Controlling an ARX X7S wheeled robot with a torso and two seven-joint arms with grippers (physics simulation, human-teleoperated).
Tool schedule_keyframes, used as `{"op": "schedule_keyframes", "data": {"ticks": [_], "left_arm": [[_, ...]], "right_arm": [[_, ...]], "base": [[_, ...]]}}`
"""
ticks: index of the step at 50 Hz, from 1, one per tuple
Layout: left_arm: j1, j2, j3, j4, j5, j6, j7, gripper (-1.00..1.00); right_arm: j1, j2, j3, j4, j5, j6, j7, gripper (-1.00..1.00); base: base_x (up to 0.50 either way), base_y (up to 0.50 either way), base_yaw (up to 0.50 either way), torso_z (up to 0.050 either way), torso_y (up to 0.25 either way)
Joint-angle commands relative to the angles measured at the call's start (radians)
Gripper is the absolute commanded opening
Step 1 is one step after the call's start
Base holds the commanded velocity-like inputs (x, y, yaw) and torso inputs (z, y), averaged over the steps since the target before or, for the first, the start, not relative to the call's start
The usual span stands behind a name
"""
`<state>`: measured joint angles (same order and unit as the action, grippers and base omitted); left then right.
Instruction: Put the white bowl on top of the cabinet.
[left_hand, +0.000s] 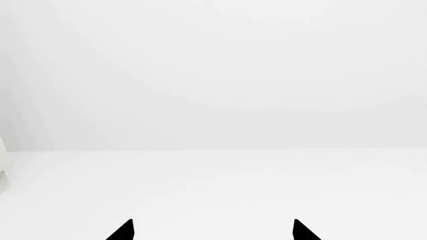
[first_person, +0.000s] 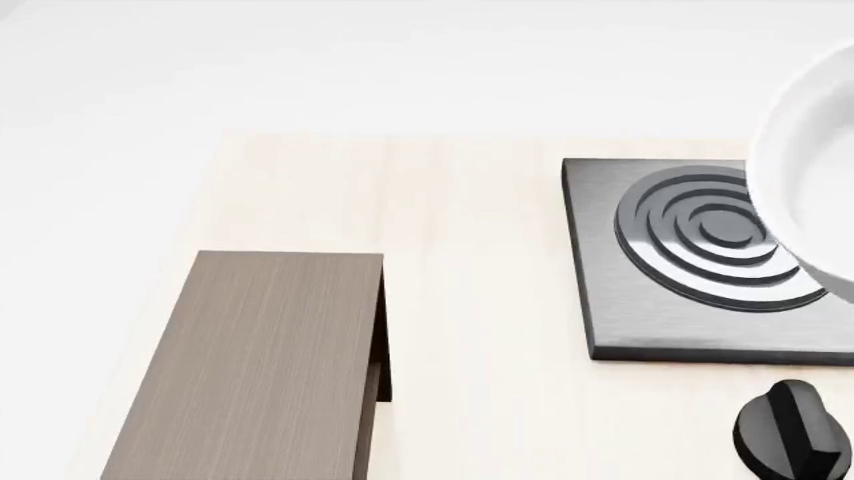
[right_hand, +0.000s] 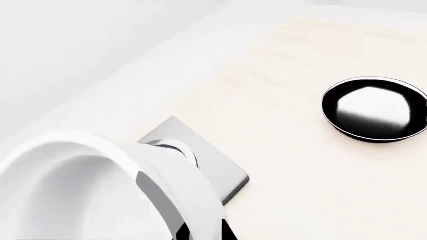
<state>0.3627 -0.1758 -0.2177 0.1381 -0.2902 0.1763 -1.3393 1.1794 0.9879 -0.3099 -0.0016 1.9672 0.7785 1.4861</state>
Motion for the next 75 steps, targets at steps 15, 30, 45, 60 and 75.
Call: {"op": "schedule_keyframes", "data": {"ticks": [15, 30, 45, 60, 75], "left_arm": [[0.0, 0.0, 0.001, -0.006, -0.01, 0.01, 0.003, 1.0], [-0.002, -0.001, 0.001, -0.008, -0.014, 0.01, 0.004, 1.0], [-0.005, -0.002, 0.003, -0.014, -0.014, 0.01, 0.005, 1.0], [-0.004, -0.003, 0.003, -0.015, -0.015, 0.013, 0.005, 1.0], [-0.003, -0.003, 0.003, -0.012, -0.016, 0.012, 0.004, 1.0]], "right_arm": [[0.368, -0.201, -0.198, 0.191, -0.178, 0.189, -0.128, -1.0], [0.396, -0.357, -0.198, 0.302, -0.136, 0.164, -0.278, -1.0], [0.344, -0.485, -0.211, 0.381, -0.136, 0.104, -0.371, -1.0], [0.319, -0.593, -0.209, 0.43, -0.115, 0.065, -0.464, -1.0], [0.247, -0.694, -0.178, 0.435, -0.061, -0.014, -0.465, -1.0]], "base": [[0.0, 0.0, 0.0, 0.0, 0.001], [0.0, 0.0, 0.0, 0.0, 0.001], [0.0, 0.0, 0.0, 0.001, 0.001], [0.0, 0.0, 0.0, 0.0, 0.001], [0.0, 0.0, 0.0, 0.0, 0.001]]}}
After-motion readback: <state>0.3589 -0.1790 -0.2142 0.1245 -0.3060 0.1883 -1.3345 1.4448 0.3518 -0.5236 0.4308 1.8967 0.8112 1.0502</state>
